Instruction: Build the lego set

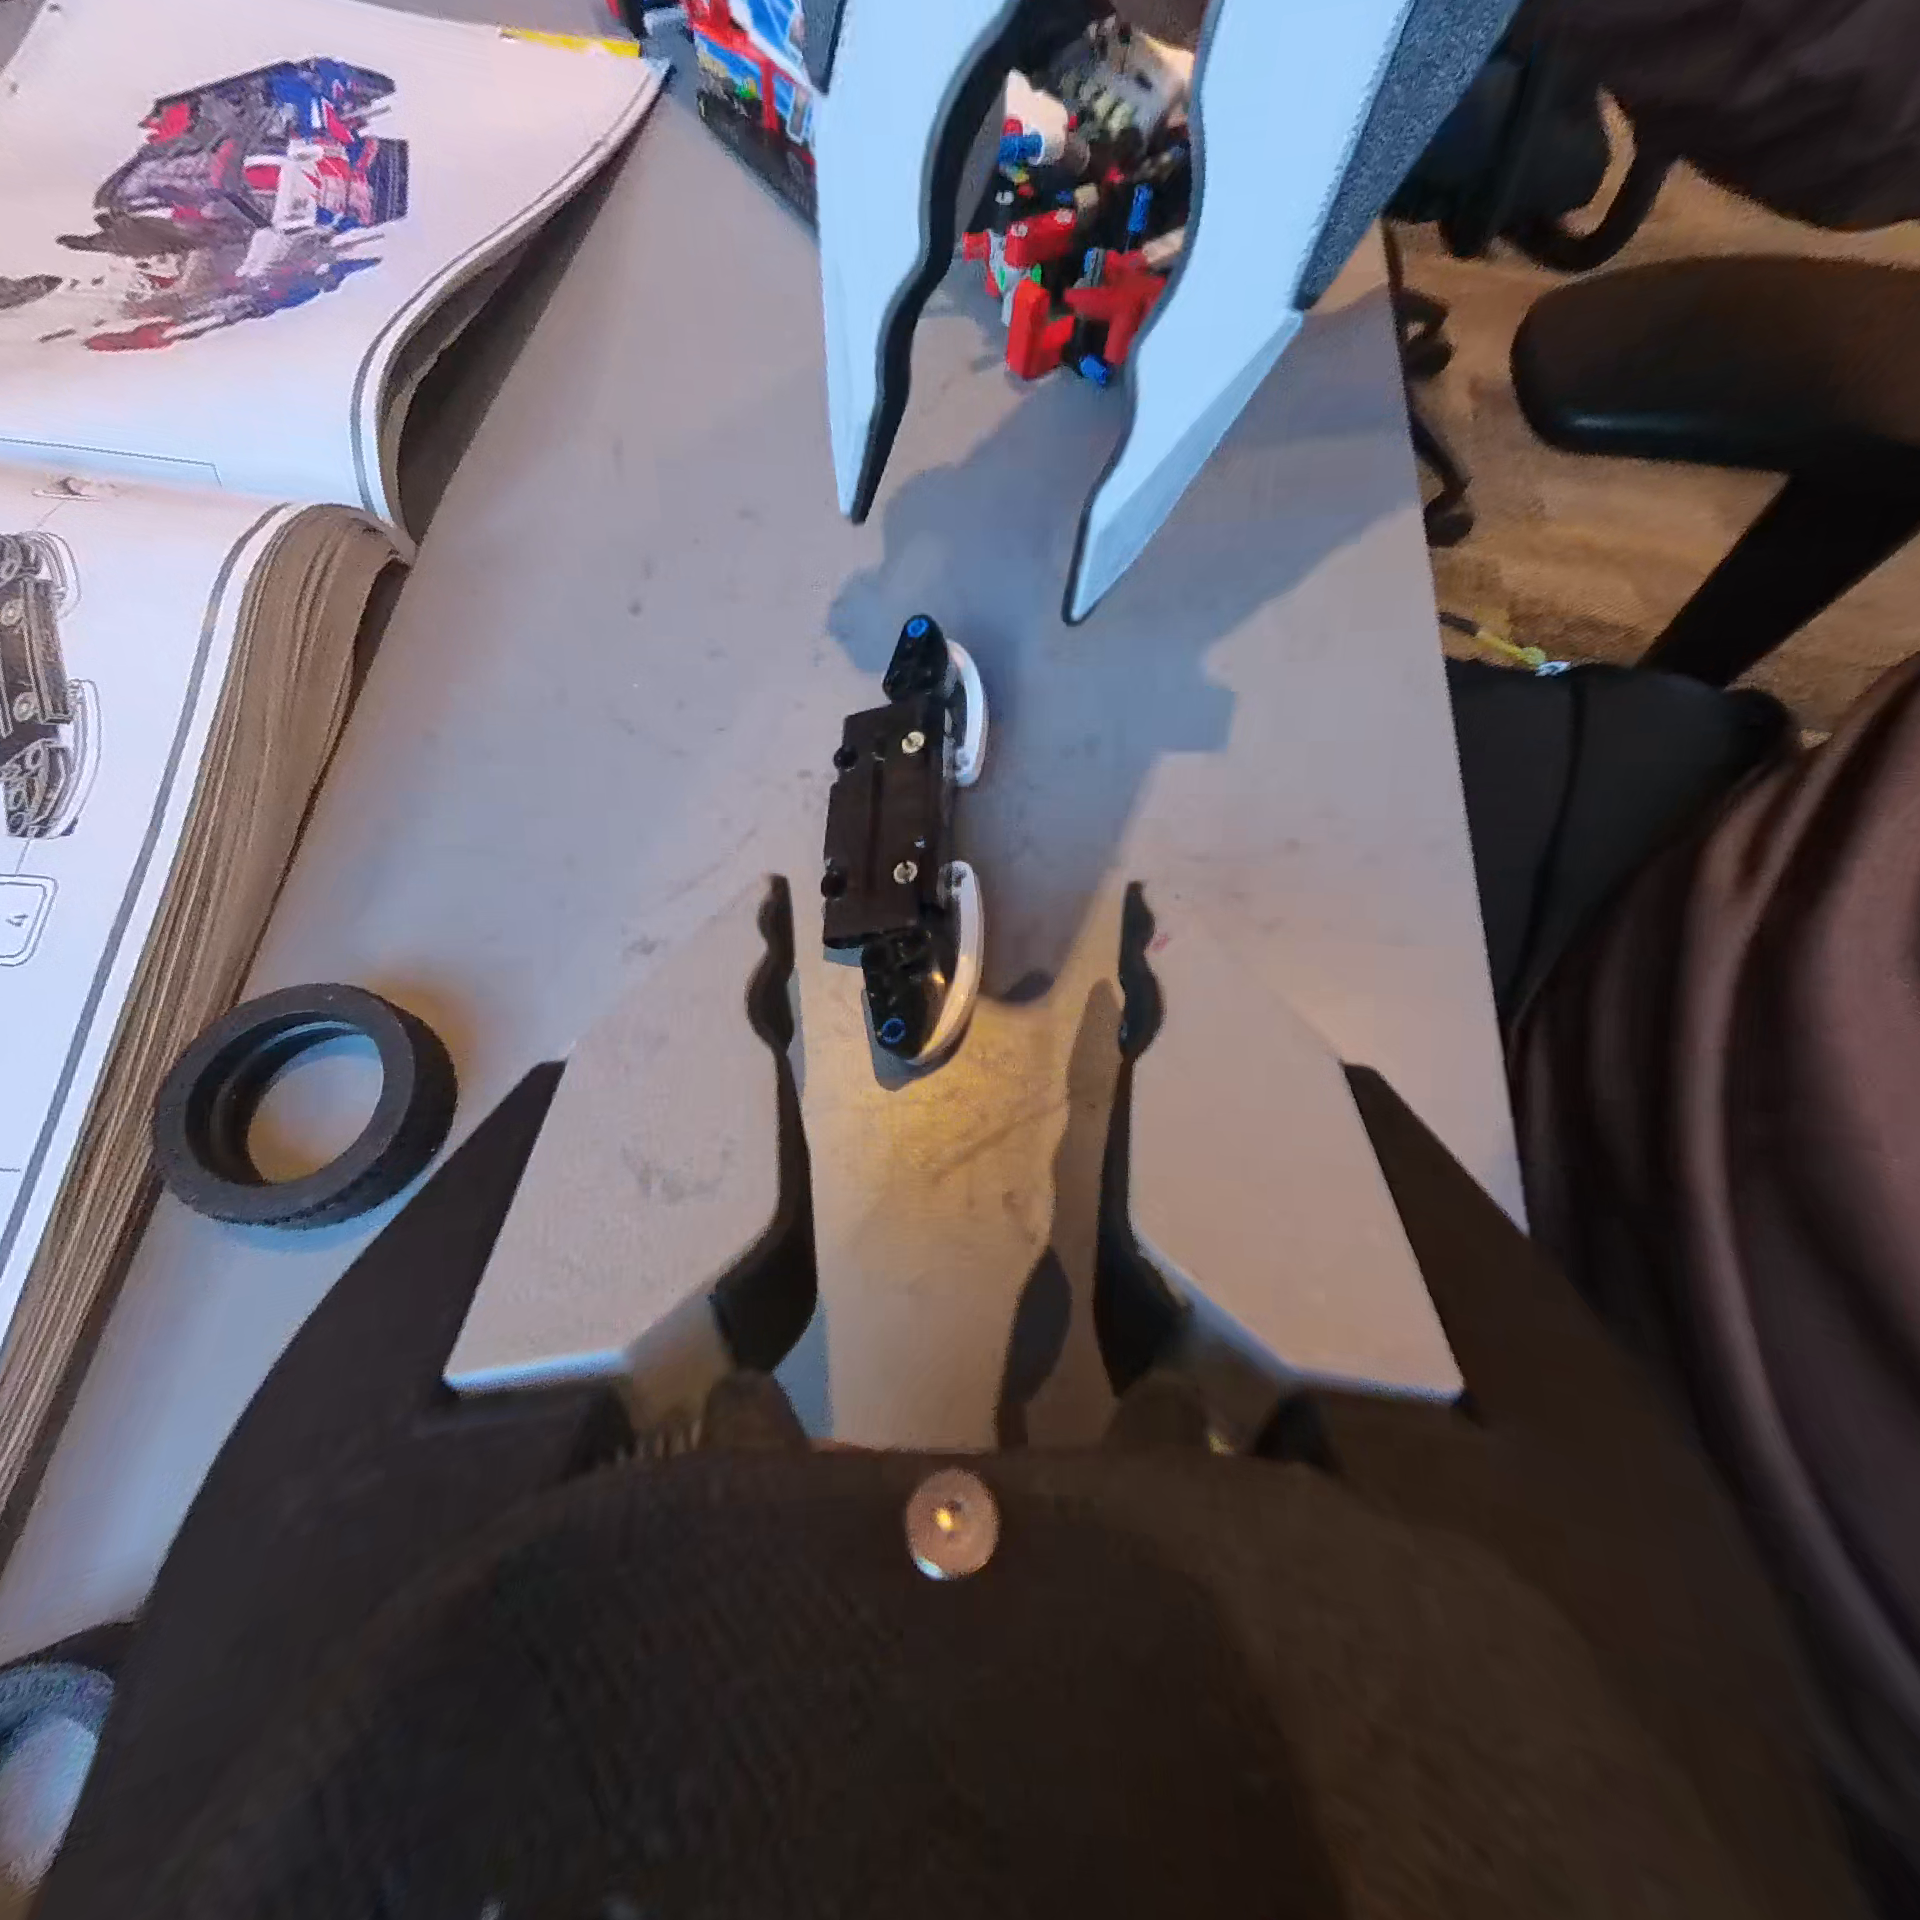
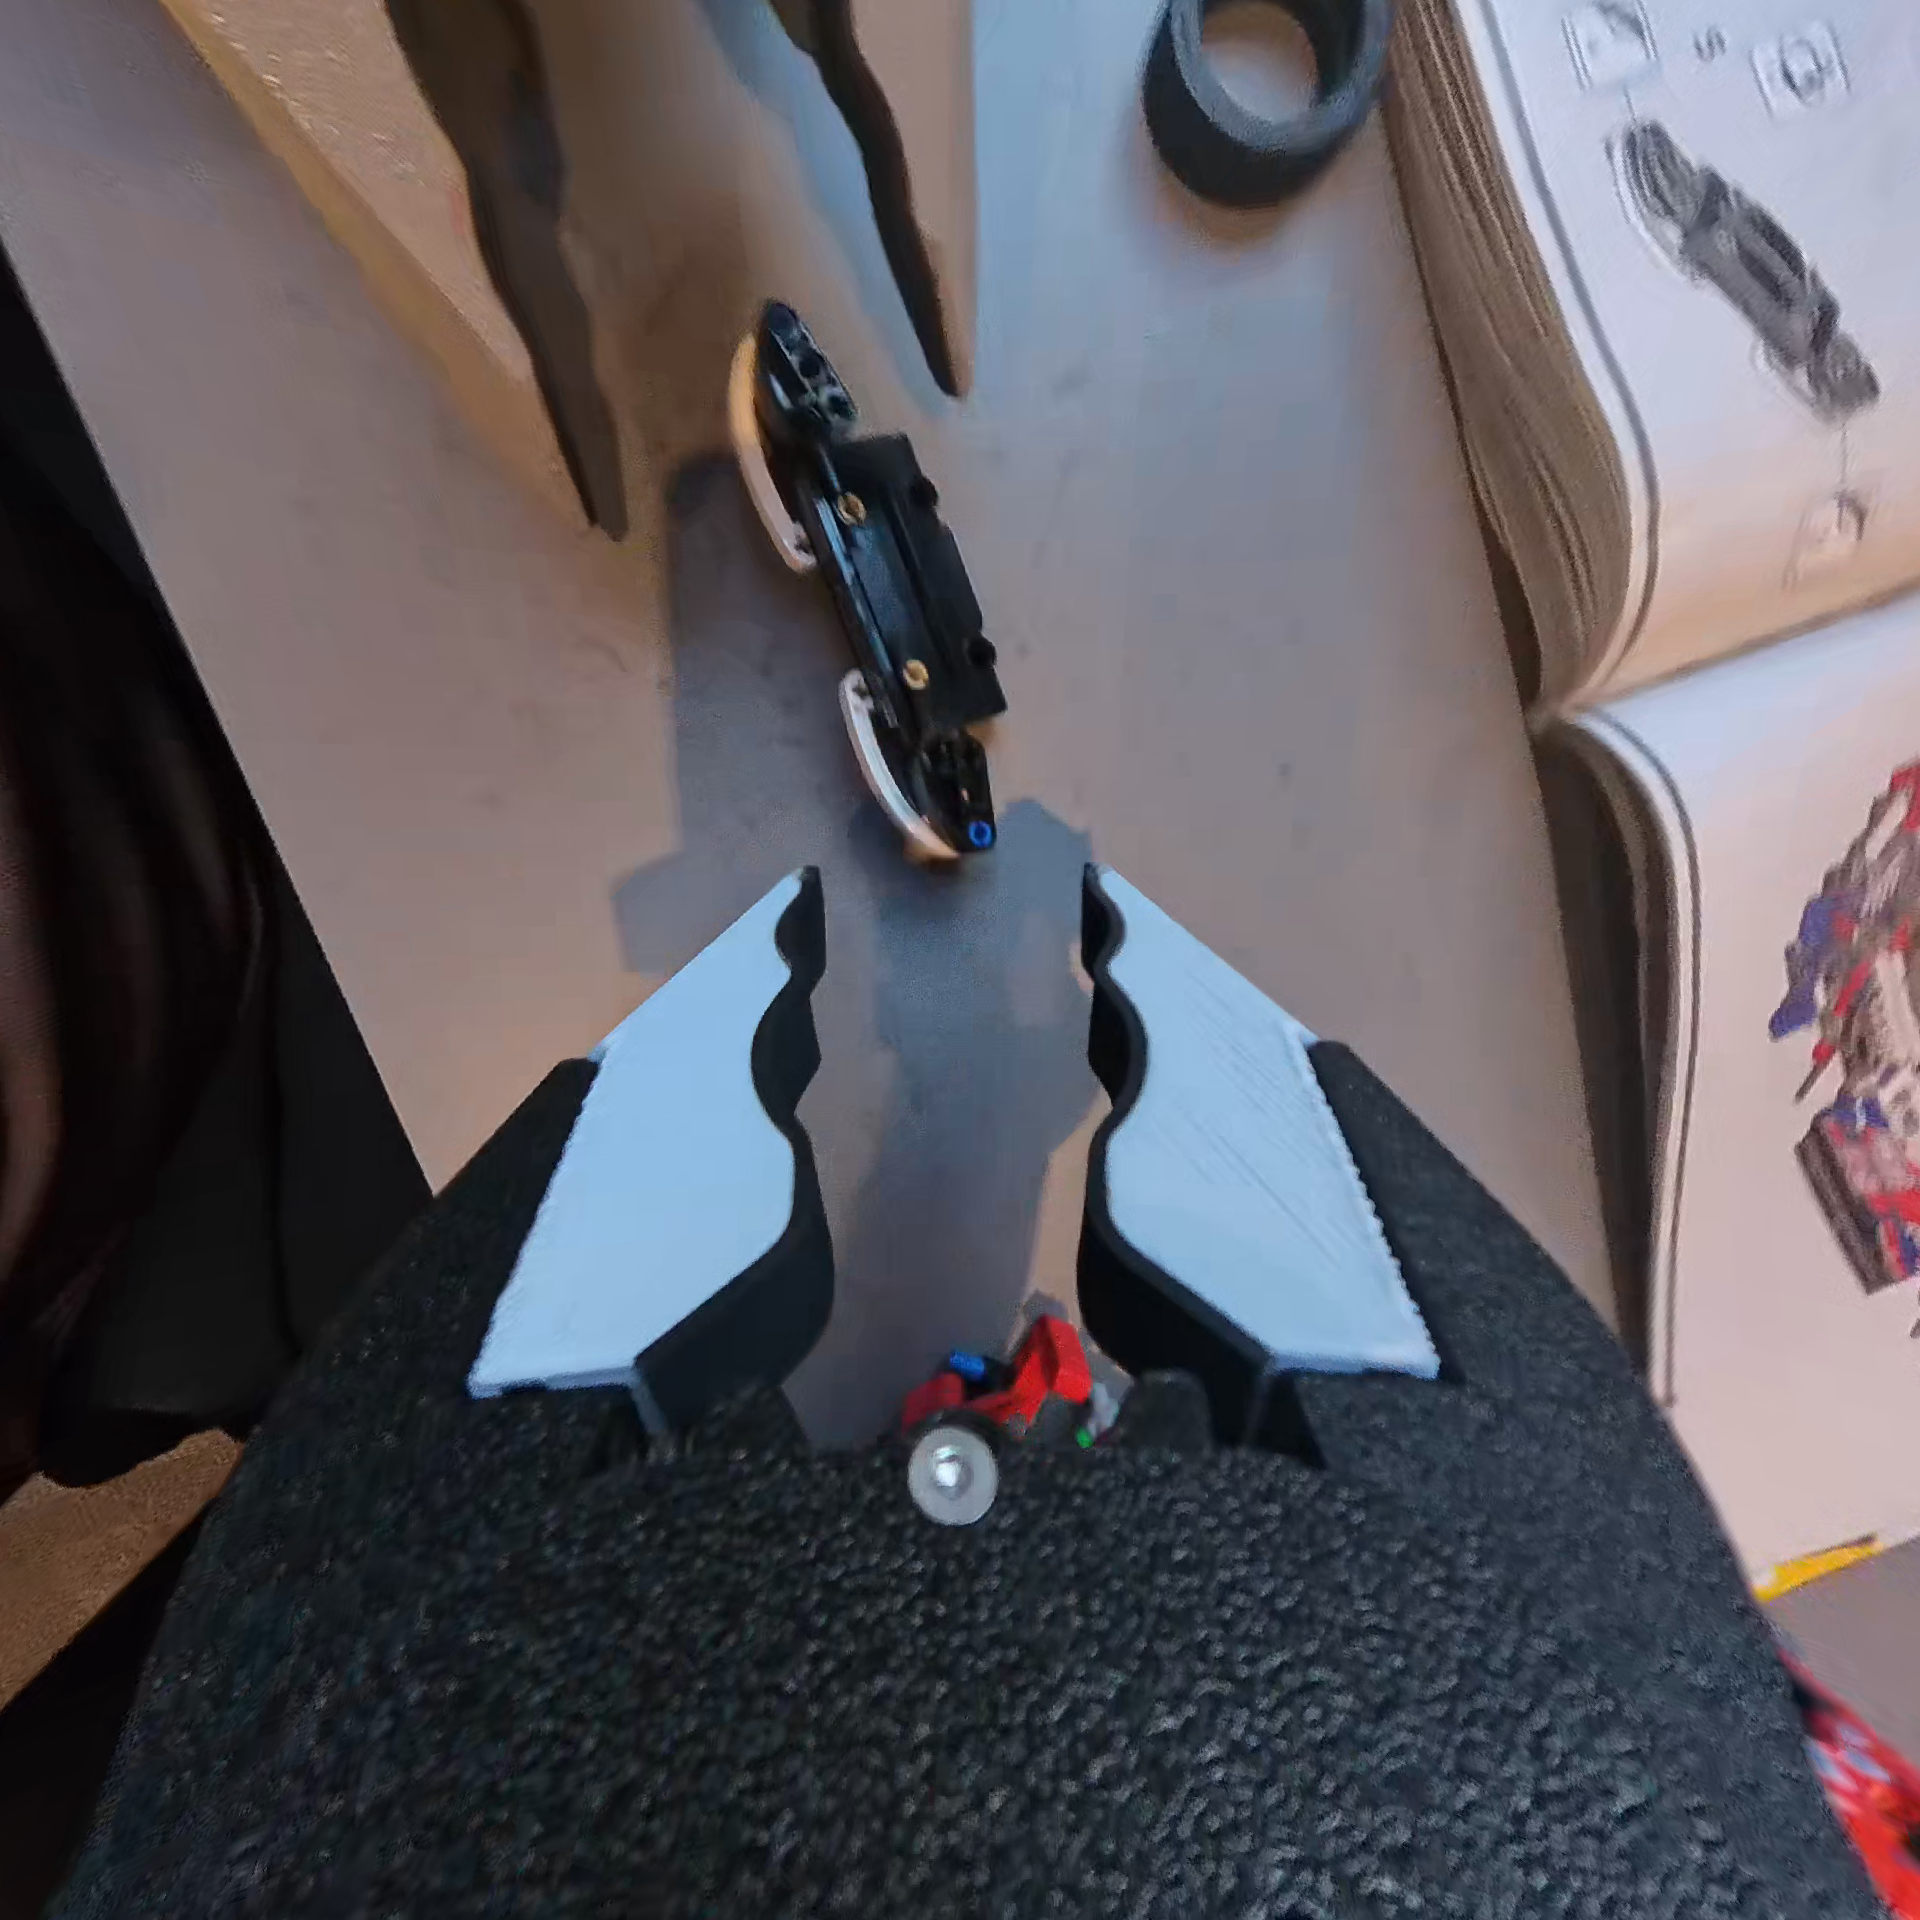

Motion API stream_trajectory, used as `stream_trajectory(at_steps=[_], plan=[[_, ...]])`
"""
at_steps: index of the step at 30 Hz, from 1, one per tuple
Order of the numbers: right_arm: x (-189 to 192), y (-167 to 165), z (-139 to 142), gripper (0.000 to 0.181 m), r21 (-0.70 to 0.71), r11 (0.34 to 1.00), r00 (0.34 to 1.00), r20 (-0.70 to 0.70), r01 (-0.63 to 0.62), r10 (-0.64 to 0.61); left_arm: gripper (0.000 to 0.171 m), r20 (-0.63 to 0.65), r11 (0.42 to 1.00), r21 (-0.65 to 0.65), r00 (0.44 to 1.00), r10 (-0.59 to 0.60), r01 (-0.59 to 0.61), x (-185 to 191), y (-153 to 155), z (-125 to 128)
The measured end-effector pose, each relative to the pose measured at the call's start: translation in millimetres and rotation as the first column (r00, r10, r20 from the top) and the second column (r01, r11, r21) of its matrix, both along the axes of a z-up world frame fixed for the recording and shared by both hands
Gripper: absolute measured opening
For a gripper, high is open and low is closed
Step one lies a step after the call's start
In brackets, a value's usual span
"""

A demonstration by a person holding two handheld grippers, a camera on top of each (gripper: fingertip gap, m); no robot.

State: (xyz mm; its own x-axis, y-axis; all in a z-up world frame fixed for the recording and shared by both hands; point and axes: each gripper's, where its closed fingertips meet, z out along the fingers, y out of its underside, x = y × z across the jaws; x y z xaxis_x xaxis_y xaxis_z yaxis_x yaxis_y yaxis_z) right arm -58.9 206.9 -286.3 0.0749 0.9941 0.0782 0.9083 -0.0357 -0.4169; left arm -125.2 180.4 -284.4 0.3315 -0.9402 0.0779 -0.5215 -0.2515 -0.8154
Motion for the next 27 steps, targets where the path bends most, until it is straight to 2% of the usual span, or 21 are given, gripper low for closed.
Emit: stream_trajectory(at_steps=[3,6,8,13,14,15,20,27], plan=[[2.1,-1.1,-7.3,0.051,-0.024,0.999,0.999,-0.022,0.028,-0.028,0.055,-0.043,1.0,-0.016,0.999,0.026,-0.027,-3.4,3.8,-7.0],[-11.9,-1.1,-7.5,0.053,-0.095,0.995,0.995,-0.09,0.028,-0.037,0.049,-0.11,0.995,-0.092,0.993,0.035,-0.045,-7.4,5.4,-20.9],[-23.0,-0.9,-7.9,0.053,-0.151,0.989,0.992,-0.125,0.004,-0.023,0.04,-0.096,0.993,-0.109,0.995,0.025,-0.036,-6.5,4.7,-19.8],[-32.9,-5.9,-21.3,0.047,-0.219,0.969,0.991,-0.093,-0.117,0.099,0.034,-0.106,0.995,-0.094,0.994,0.018,-0.028,-6.0,6.0,-20.6],[-35.8,-9.5,-19.6,0.039,-0.223,0.962,0.985,-0.109,-0.156,0.134,0.034,-0.106,0.995,-0.095,0.994,0.012,-0.022,-5.6,5.6,-20.7],[-38.2,-13.4,-19.3,0.033,-0.223,0.955,0.978,-0.119,-0.193,0.17,0.034,-0.103,0.995,-0.099,0.995,-0.001,-0.01,-4.9,4.1,-20.6],[-43.5,-26.9,-22.2,0.033,-0.154,0.919,0.928,-0.137,-0.364,0.345,0.033,-0.112,0.994,-0.079,0.99,-0.08,0.071,-2.7,-7.9,-21.1],[-45.0,-31.8,-21.5,0.032,-0.056,0.881,0.878,-0.133,-0.469,0.459,0.033,-0.135,0.992,0.01,0.983,-0.127,0.13,-6.0,-16.0,-19.7]])
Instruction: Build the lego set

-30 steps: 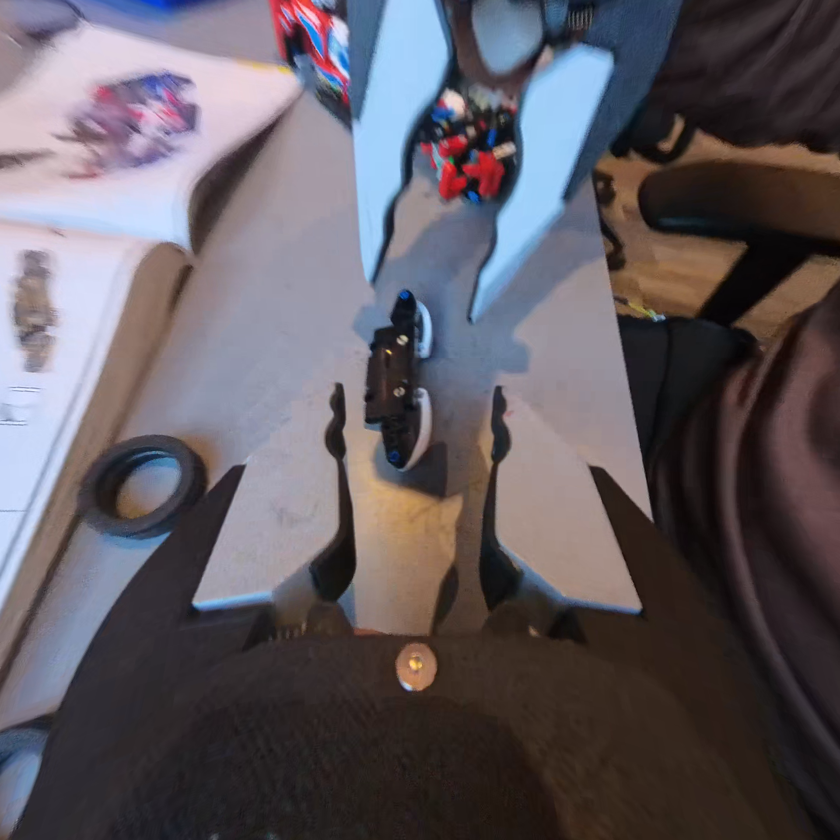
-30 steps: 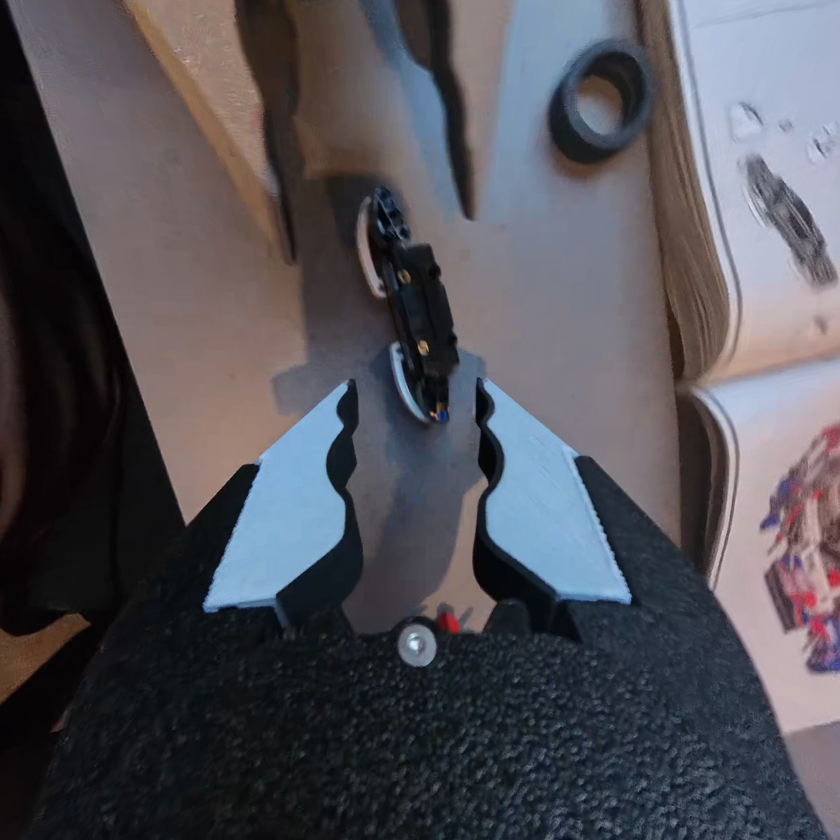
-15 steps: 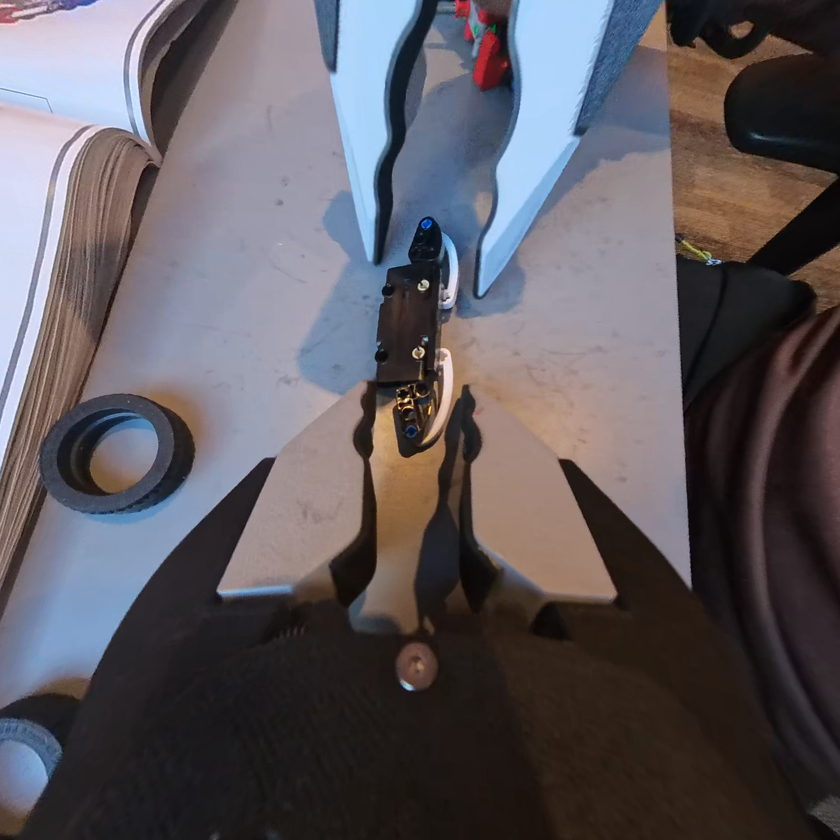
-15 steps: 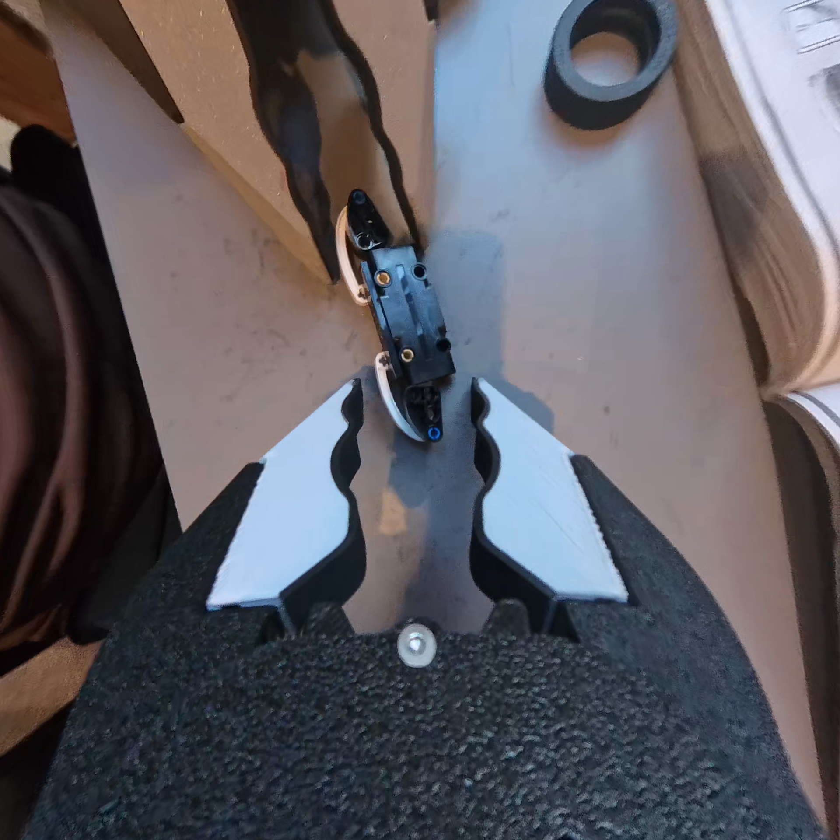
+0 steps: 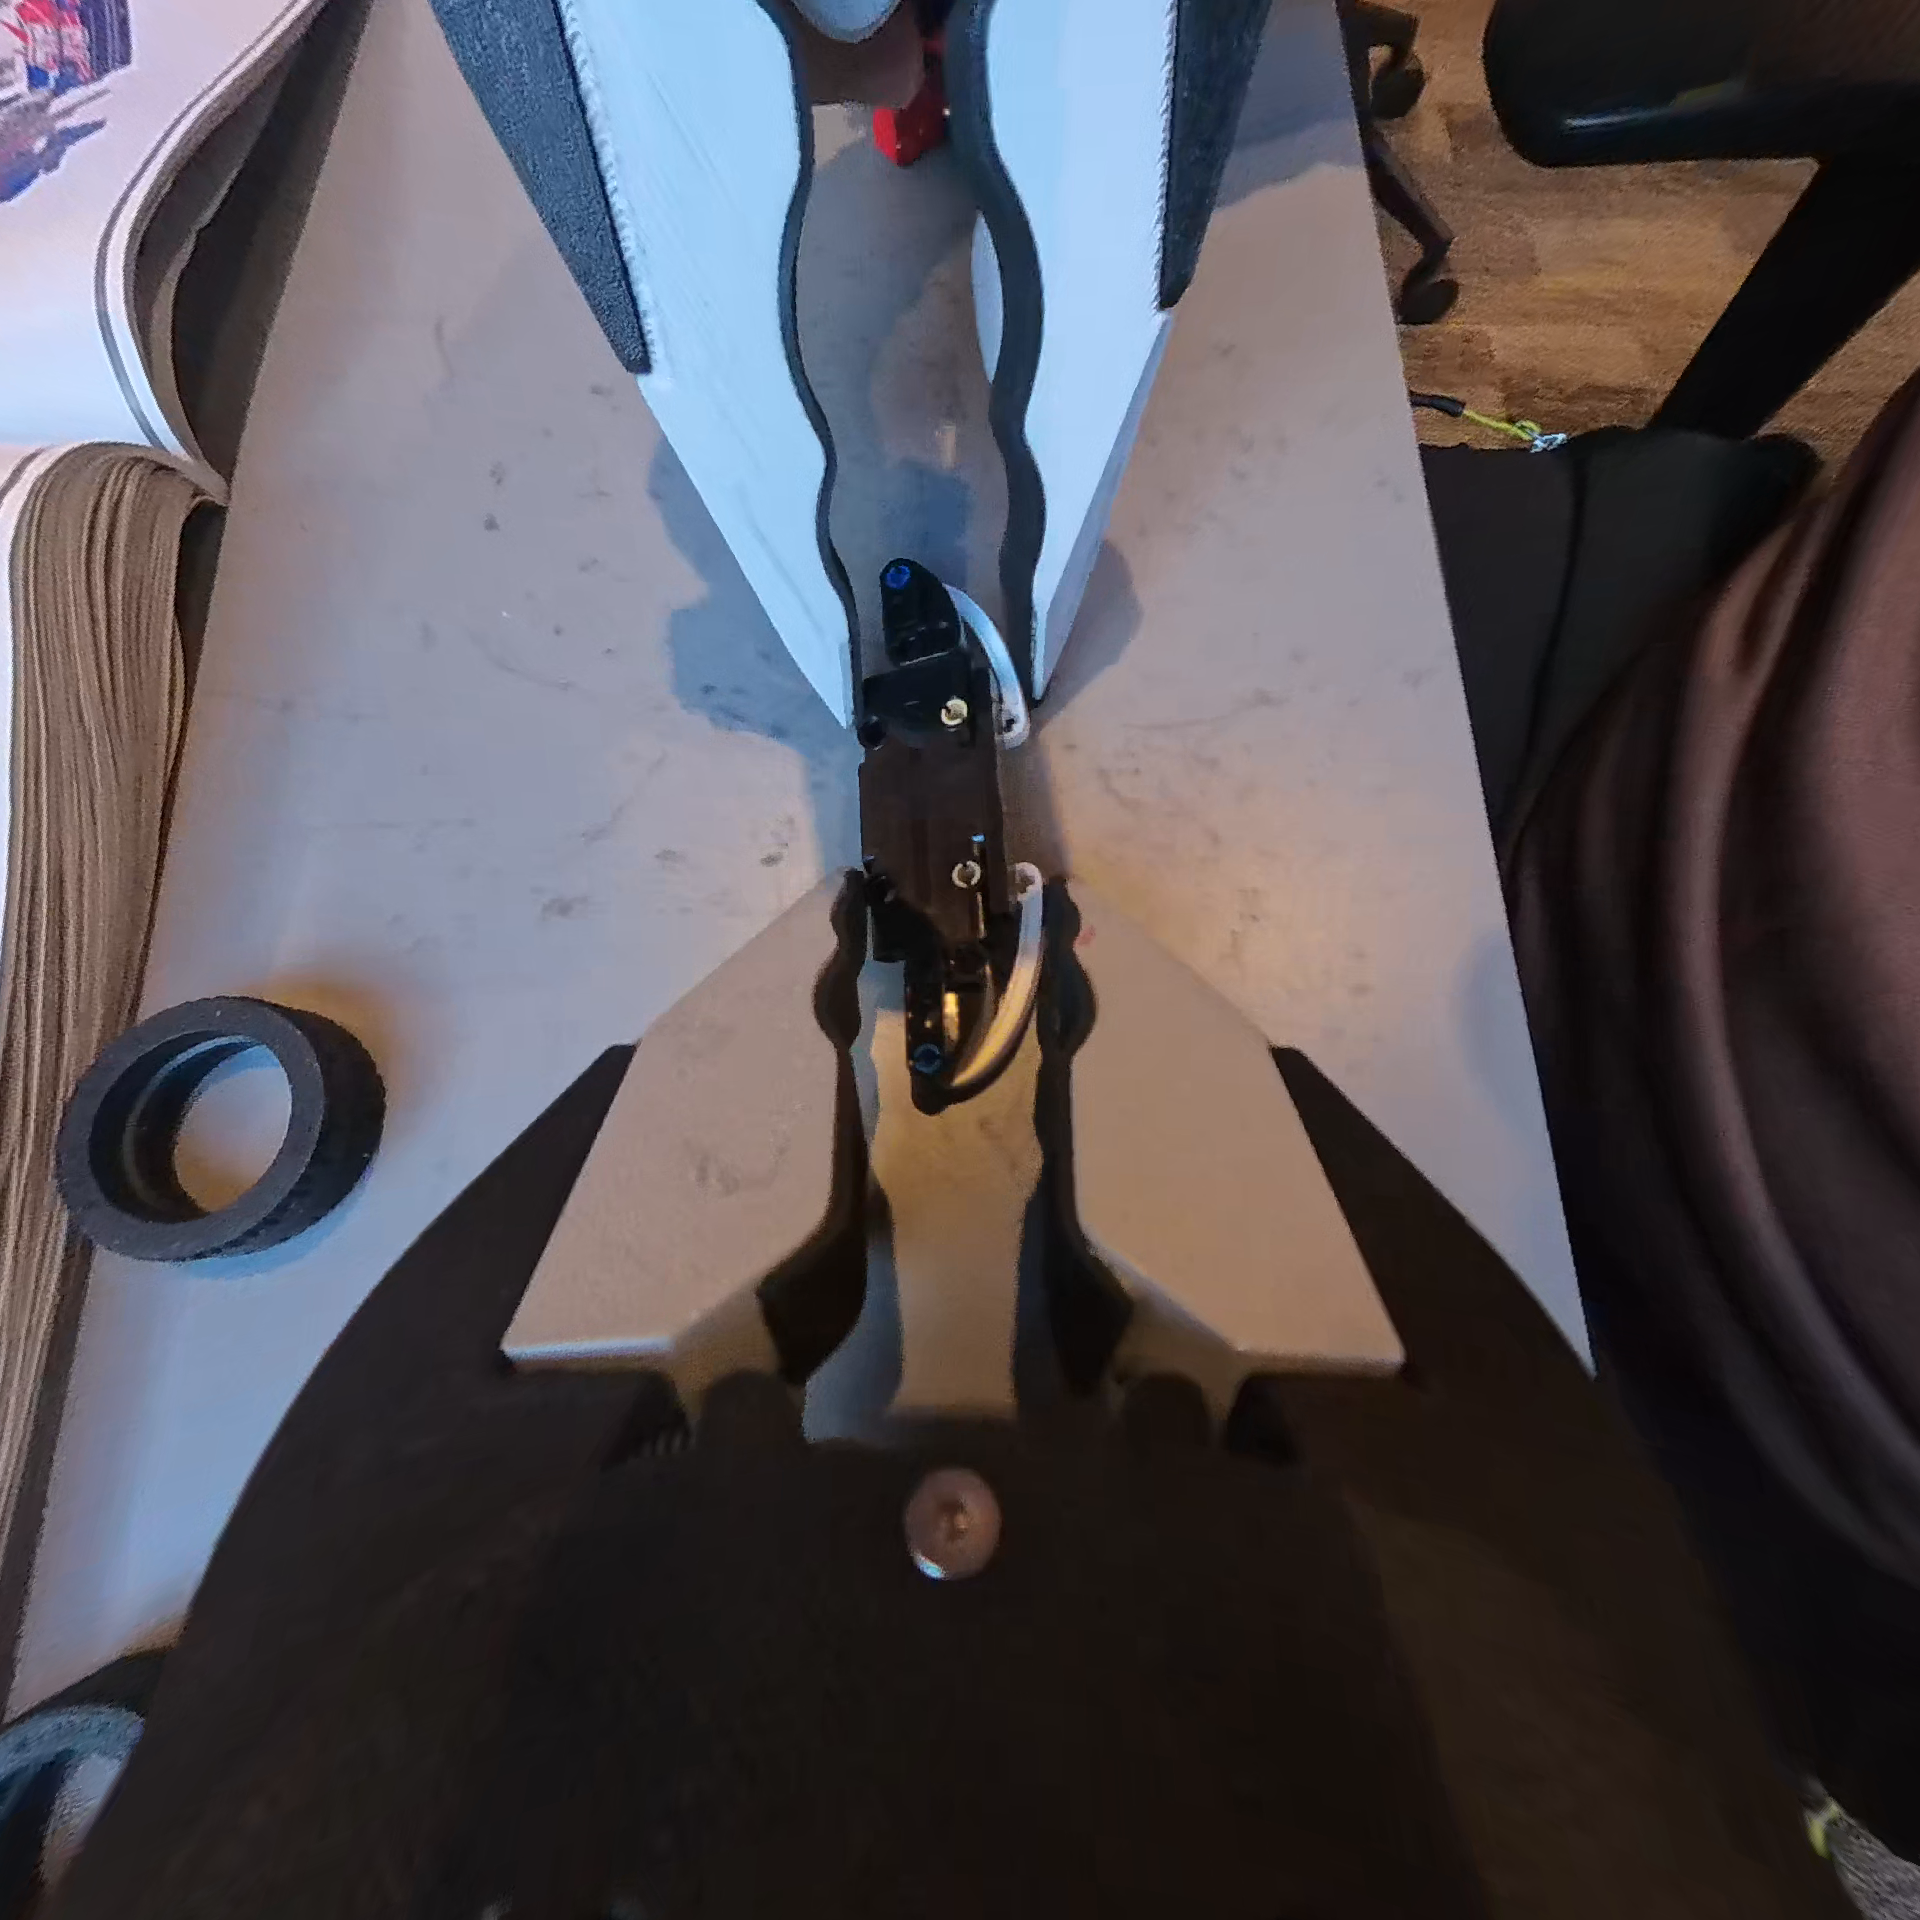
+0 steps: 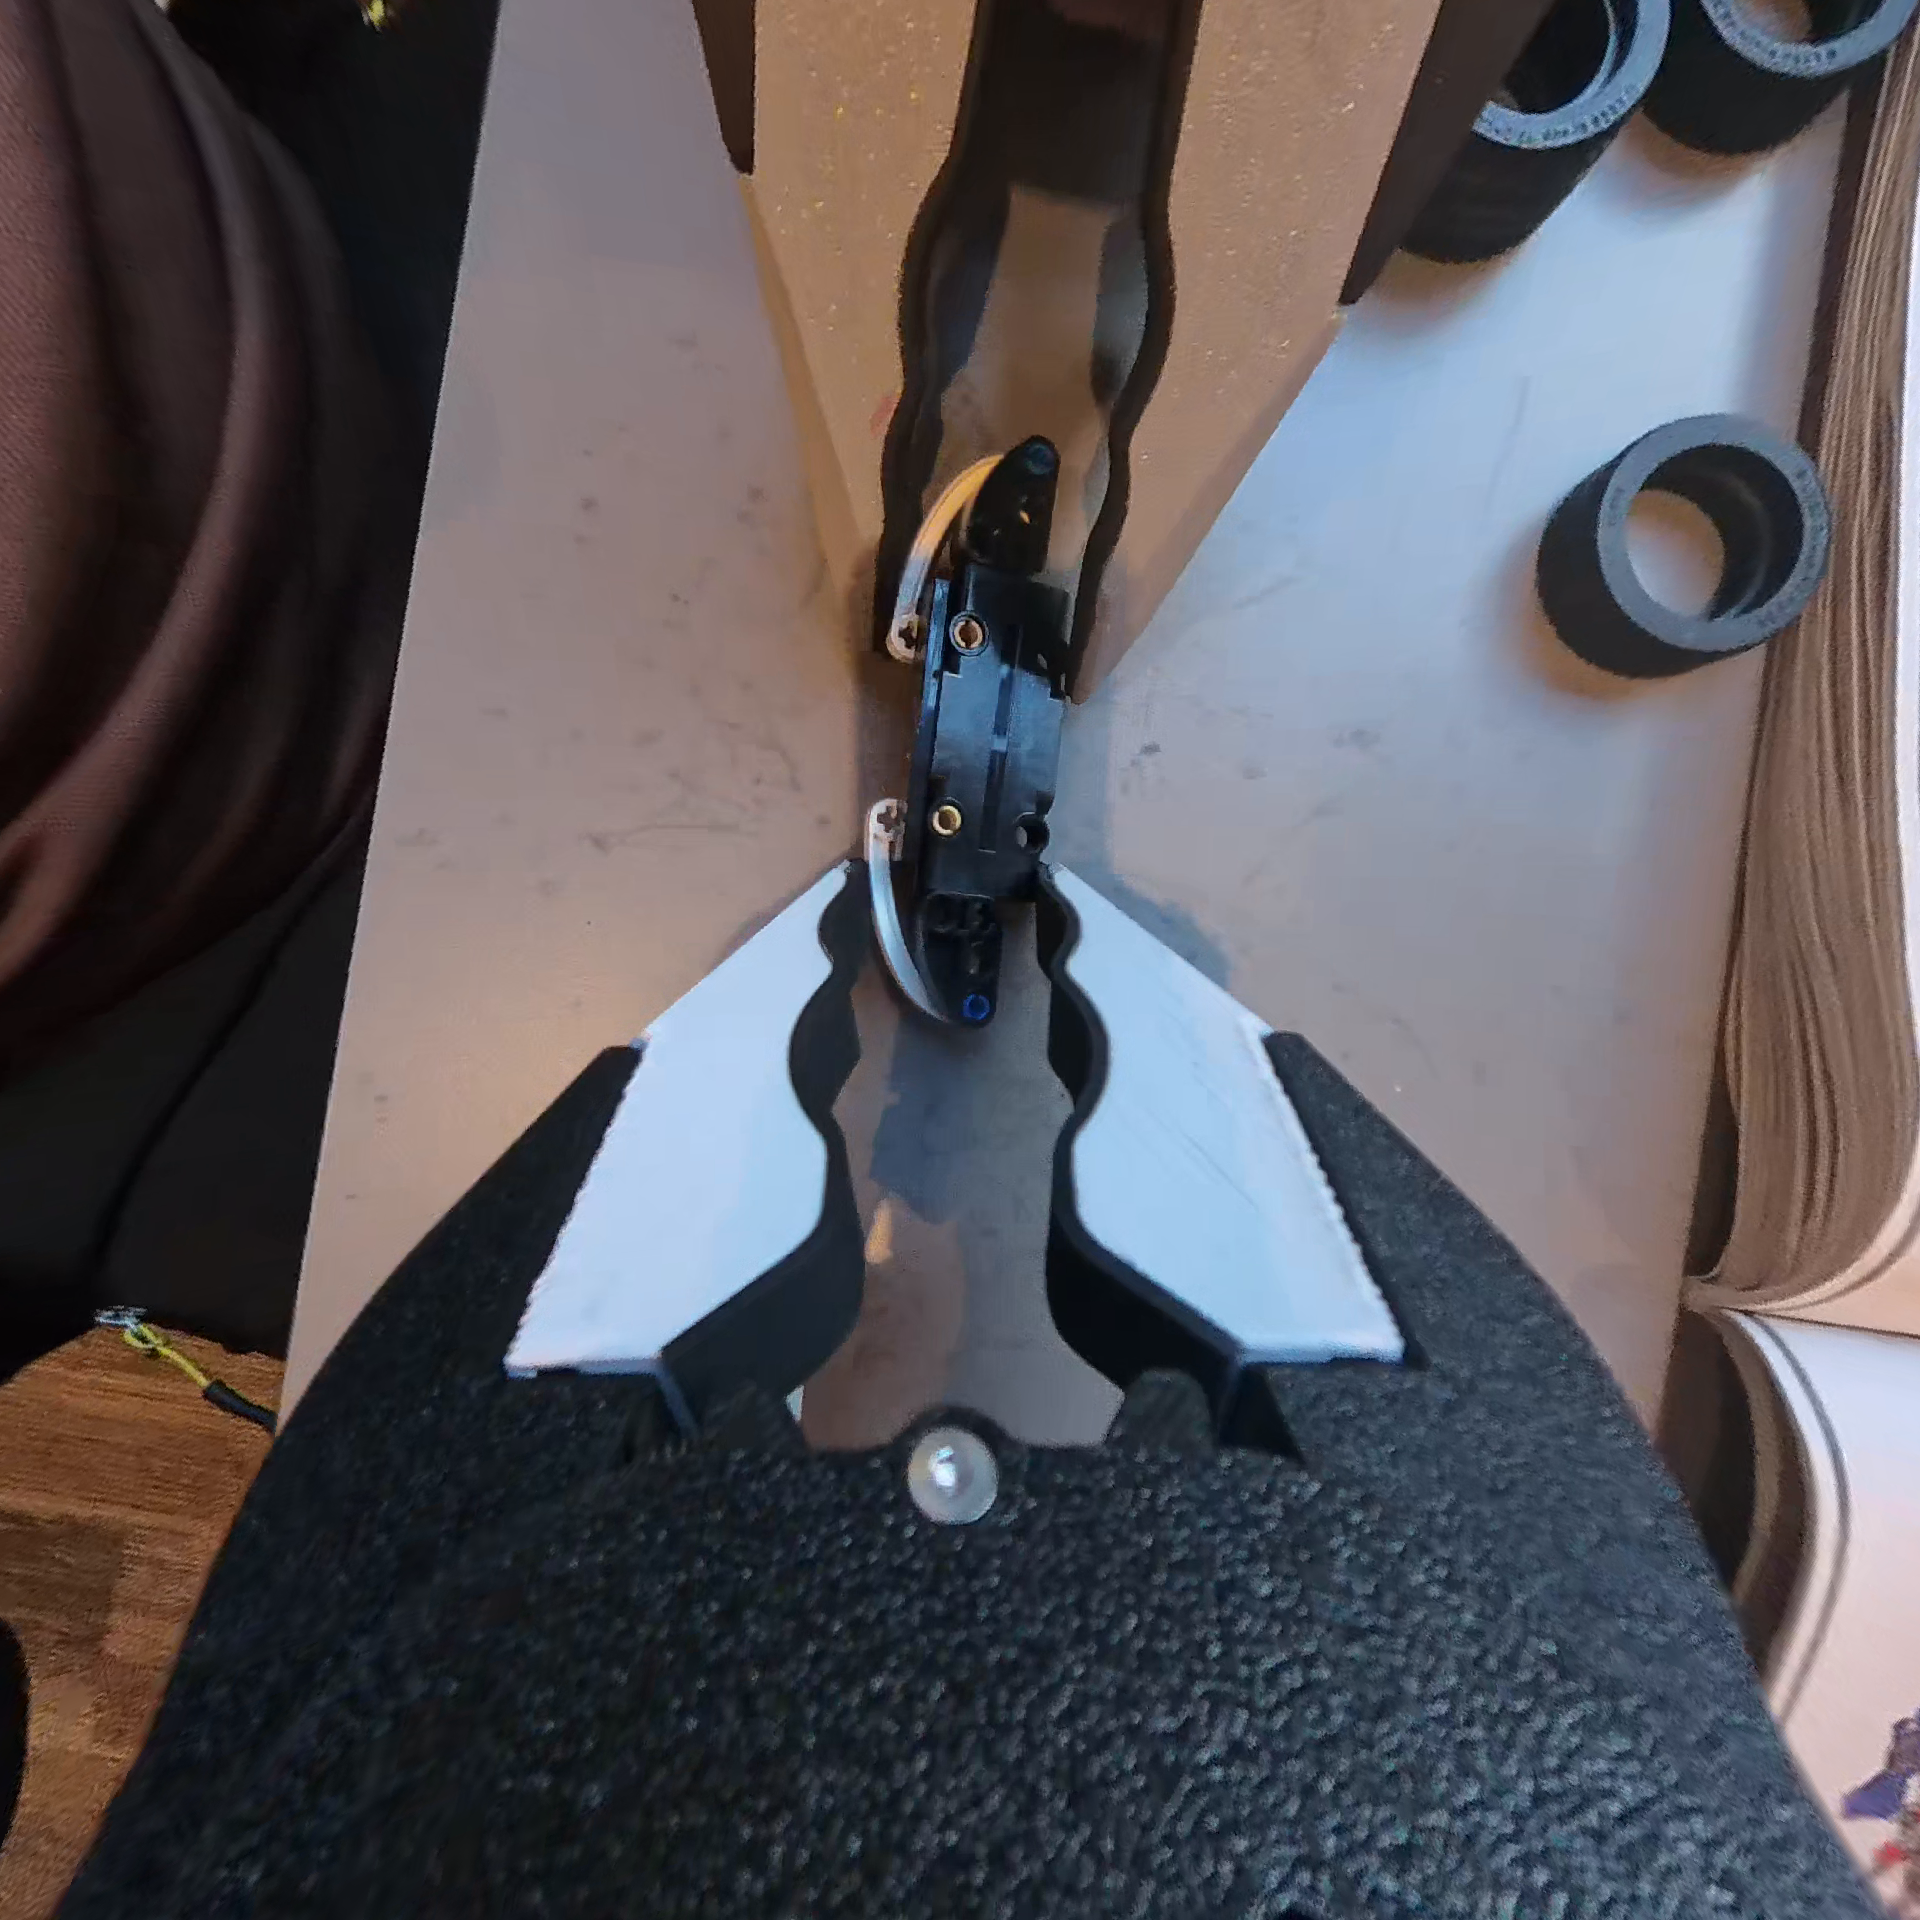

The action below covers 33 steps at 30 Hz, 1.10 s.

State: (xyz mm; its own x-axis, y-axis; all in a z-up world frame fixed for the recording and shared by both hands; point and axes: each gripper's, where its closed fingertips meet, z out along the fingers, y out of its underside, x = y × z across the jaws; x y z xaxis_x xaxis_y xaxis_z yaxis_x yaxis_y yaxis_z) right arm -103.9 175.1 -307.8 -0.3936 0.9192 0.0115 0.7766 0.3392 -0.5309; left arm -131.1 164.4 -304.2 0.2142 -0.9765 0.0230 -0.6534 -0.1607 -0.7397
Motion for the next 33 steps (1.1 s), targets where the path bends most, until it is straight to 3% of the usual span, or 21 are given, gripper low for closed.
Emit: stream_trajectory(at_steps=[7,19,22,26,33], plan=[[2.3,12.8,0.5,0.033,0.087,0.994,0.998,-0.005,0.061,-0.06,0.033,-0.005,0.998,-0.053,1.0,0.015,-0.015,-2.5,0.5,-1.9],[14.0,41.0,4.7,0.035,0.18,0.958,0.974,-0.045,0.225,-0.22,0.031,-0.038,0.993,0.102,0.997,0.068,-0.064,0.3,3.4,-1.4],[14.2,39.9,7.6,0.036,0.196,0.954,0.974,-0.048,0.226,-0.22,0.042,-0.038,0.989,0.108,0.994,0.105,-0.101,-0.2,3.9,-0.9],[22.3,38.9,23.7,0.037,0.197,0.936,0.957,-0.086,0.29,-0.278,0.062,-0.037,0.985,0.054,0.985,0.167,-0.165,-3.3,0.6,-2.5],[59.1,35.4,60.3,0.034,0.178,0.858,0.869,-0.227,0.482,-0.441,0.063,-0.037,0.966,0.038,0.966,0.257,-0.256,-24.1,-12.2,-2.8]])
